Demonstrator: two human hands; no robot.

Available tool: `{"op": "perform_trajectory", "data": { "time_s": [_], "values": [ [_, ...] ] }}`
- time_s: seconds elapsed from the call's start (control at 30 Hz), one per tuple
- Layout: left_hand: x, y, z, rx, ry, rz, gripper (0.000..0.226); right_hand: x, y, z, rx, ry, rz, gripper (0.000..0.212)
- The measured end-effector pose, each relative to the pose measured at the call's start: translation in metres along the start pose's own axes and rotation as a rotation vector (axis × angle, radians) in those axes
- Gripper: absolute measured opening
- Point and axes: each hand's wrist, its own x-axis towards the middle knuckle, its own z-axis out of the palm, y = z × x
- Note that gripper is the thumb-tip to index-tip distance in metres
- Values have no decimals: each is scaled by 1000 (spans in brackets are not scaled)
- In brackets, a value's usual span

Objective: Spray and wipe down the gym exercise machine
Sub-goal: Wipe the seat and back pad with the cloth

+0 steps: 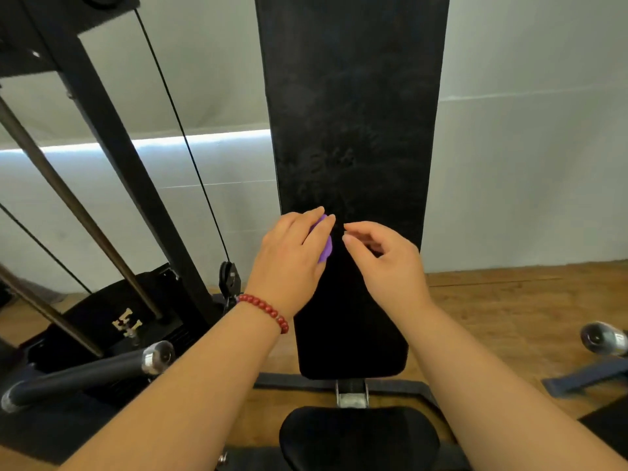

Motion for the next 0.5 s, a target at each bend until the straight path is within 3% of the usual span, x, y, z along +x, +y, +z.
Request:
{"op": "perform_trajectory", "data": {
  "time_s": [0.33, 0.5],
  "values": [
    [119, -49, -13, -40, 291, 3, 43, 119, -45, -17, -51, 156, -154, 30],
    [191, -69, -37, -38, 446, 154, 43, 180, -82, -30, -115, 264, -303, 29]
  ]
}}
